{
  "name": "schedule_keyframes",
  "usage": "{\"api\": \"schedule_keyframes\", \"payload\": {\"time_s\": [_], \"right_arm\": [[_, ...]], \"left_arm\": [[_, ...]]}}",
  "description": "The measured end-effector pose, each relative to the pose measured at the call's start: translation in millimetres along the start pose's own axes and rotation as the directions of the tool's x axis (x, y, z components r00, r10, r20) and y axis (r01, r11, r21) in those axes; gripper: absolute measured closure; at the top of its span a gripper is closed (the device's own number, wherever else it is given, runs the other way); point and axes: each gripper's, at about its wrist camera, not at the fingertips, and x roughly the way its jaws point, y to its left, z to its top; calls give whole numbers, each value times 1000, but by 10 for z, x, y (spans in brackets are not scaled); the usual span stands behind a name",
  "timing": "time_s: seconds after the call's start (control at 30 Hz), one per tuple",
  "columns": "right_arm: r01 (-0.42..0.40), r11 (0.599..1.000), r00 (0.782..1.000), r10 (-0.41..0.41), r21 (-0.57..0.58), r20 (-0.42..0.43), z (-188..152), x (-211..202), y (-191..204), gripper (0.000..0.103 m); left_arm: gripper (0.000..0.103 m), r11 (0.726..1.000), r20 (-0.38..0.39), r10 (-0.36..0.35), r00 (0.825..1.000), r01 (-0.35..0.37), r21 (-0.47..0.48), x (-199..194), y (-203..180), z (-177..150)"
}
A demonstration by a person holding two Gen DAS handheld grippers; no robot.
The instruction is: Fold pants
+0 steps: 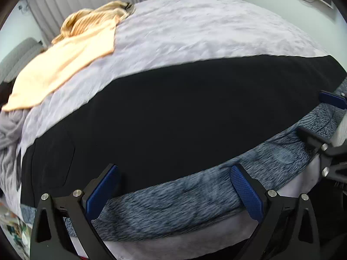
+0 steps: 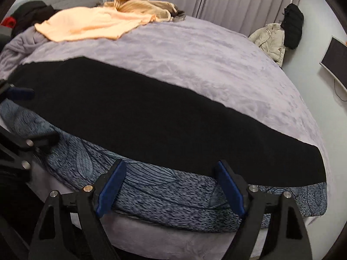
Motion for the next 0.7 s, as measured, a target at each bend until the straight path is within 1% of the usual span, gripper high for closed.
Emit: {"api": "schedule_keyframes", "payload": {"time_s": [0.07, 0.1, 0.17, 0.2, 0.23, 0.27, 0.3, 0.33, 0.37, 0.4, 0.43, 0.5, 0.53, 0.57, 0.6, 0.63, 0.67, 0.7], "right_arm": [[39, 999, 999, -39, 37, -7, -120, -13, -298, 12], [92, 993, 996, -90, 68, -26, -191, -32, -508, 8], [153, 978, 986, -143, 145, -81, -325, -49, -899, 7], [163, 967, 983, -144, 194, -109, -383, -69, -1072, 6], [154, 953, 984, -124, 262, -129, -411, -106, -1259, 6], [148, 942, 986, -117, 302, -118, -383, -152, -1337, 6], [135, 937, 990, -114, 323, -83, -314, -203, -1363, 6], [95, 941, 995, -95, 324, -13, -183, -267, -1319, 6], [60, 949, 997, -74, 310, 35, -48, -266, -1239, 5], [31, 957, 996, -53, 289, 69, 100, -235, -1131, 5], [-11, 967, 996, -12, 254, 90, 303, -139, -955, 5], [-111, 975, 991, 95, 193, 90, 615, 102, -623, 5], [-149, 976, 988, 139, 158, 72, 725, 222, -464, 5], [-168, 978, 986, 164, 124, 43, 811, 348, -343, 6], [-164, 983, 986, 164, 83, 10, 863, 455, -224, 6], [-134, 990, 991, 134, 38, -15, 884, 566, -151, 6], [-120, 993, 993, 120, 20, -20, 858, 609, -159, 6], [-114, 993, 993, 114, 21, -17, 807, 604, -234, 5]], "left_arm": [[1, 996, -24, -36, 999, 34, -88, -1, 244, -67], [1, 992, -33, -45, 998, 40, -121, 9, 349, -102], [1, 987, -39, -54, 998, 47, -156, -21, 480, -133], [1, 985, -33, -46, 998, 39, -167, -64, 513, -113], [1, 983, -18, -41, 999, 37, -179, -126, 555, -73], [1, 980, 12, -55, 998, 56, -191, -206, 572, -8], [1, 976, 48, -79, 996, 87, -200, -275, 590, 78], [1, 970, 92, -97, 991, 115, -214, -325, 613, 194], [1, 965, 118, -85, 989, 112, -237, -325, 638, 307], [1, 959, 125, -53, 991, 85, -269, -271, 656, 439], [1, 953, 119, -24, 993, 59, -296, -184, 670, 557], [1, 942, 85, 17, 996, 13, -335, 60, 703, 758], [1, 937, 57, 33, 998, -11, -349, 197, 714, 826], [1, 935, 23, 48, 999, -37, -353, 321, 718, 864], [1, 935, -7, 65, 998, -63, -348, 454, 750, 928], [1, 936, -33, 80, 996, -87, -341, 556, 734, 917], [1, 938, -42, 77, 996, -86, -336, 623, 738, 872], [1, 939, -33, 73, 997, -80, -333, 609, 763, 773]]}}
